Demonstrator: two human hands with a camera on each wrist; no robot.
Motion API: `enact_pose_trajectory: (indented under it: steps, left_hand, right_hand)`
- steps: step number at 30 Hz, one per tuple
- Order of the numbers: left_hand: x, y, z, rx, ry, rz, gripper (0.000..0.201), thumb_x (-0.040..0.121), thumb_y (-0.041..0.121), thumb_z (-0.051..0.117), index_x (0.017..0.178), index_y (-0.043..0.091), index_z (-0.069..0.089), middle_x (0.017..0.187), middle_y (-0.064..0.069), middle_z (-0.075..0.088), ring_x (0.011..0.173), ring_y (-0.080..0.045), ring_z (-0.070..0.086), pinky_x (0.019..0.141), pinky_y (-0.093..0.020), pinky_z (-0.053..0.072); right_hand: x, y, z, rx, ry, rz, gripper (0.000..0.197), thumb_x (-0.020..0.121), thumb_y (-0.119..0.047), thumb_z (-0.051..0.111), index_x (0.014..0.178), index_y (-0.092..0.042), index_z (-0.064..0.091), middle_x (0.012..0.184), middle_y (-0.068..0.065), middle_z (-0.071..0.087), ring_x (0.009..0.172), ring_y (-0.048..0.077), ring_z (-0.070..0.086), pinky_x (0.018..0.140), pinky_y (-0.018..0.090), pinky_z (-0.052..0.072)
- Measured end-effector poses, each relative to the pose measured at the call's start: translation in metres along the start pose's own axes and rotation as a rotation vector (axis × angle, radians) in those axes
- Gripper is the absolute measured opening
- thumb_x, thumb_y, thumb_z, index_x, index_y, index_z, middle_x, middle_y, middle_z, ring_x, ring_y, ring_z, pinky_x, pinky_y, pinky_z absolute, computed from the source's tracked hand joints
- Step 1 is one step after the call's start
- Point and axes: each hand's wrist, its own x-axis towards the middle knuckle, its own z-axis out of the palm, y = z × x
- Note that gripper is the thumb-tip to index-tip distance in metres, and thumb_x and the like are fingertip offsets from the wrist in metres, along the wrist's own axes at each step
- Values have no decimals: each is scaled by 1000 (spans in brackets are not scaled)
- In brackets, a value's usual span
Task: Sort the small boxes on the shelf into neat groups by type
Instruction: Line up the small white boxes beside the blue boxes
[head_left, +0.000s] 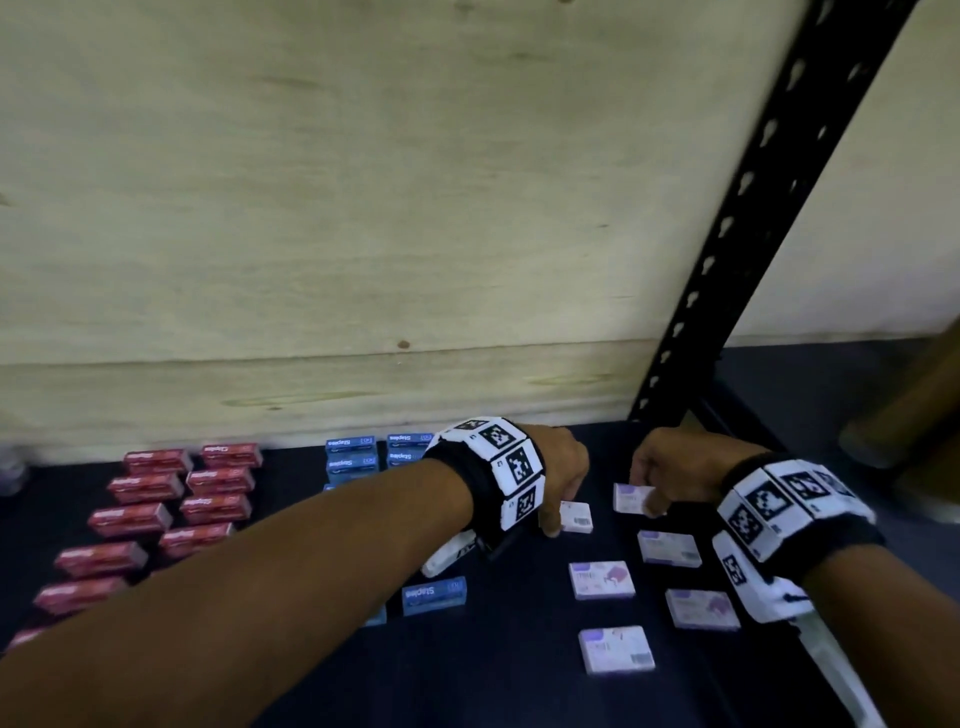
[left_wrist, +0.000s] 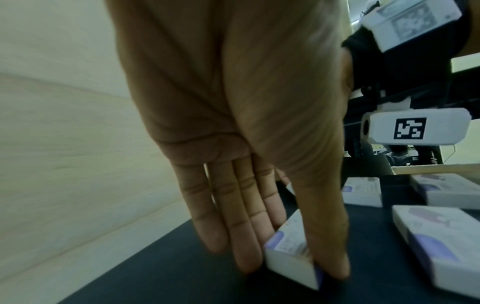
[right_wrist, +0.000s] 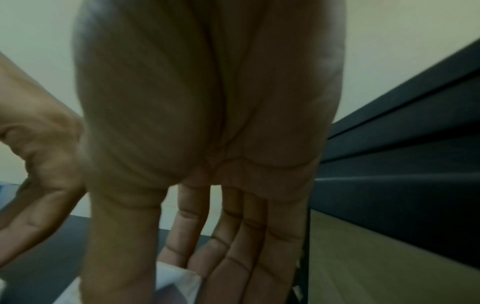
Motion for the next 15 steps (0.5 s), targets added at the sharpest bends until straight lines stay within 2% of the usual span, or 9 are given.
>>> enact_pose_trajectory:
  steps: [3,6,9,12,15]
  left_hand:
    - [-2,-3,-3,10,25,-8,35,78,27,80,106,8,71,104,-8,70,79,-15,56,48,-20,36]
    - [-7,-5,-5,56,72,-41,27,85,28,71,106,10,73,105,-6,70,77,-16,53,59,-23,40]
    - [-13,-8,-4,96,105,-87,30,92,34,62,107,9,68,101,-7,65,78,-20,53,63,-27,40]
    - [-17,-14,-2,98,124,-127,29,94,37,56,97,9,63,85,-4,54,78,-24,55,64,-30,42]
    - [-18,-24,-3,62,119,-181,27,91,32,59,102,9,66,93,-6,60,82,-26,60,65,-30,45]
  right_hand:
    - [-3,0,1,6,4,-18,22,76,-18,81,88,-27,66,84,-14,58,85,8,59,76,24,50]
    - [-3,1,1,61,60,-64,21,75,-18,81,86,-26,65,86,-15,58,79,2,55,71,21,47]
    - [-3,1,-1,76,72,-75,22,74,-20,82,85,-29,64,93,-13,60,90,8,60,81,26,51]
    - [-4,2,-3,68,53,-50,21,75,-20,82,83,-31,65,95,-12,64,95,11,64,87,29,54]
    - [-2,4,-7,56,52,-26,16,79,-22,79,81,-31,66,90,-12,65,91,11,64,84,26,53]
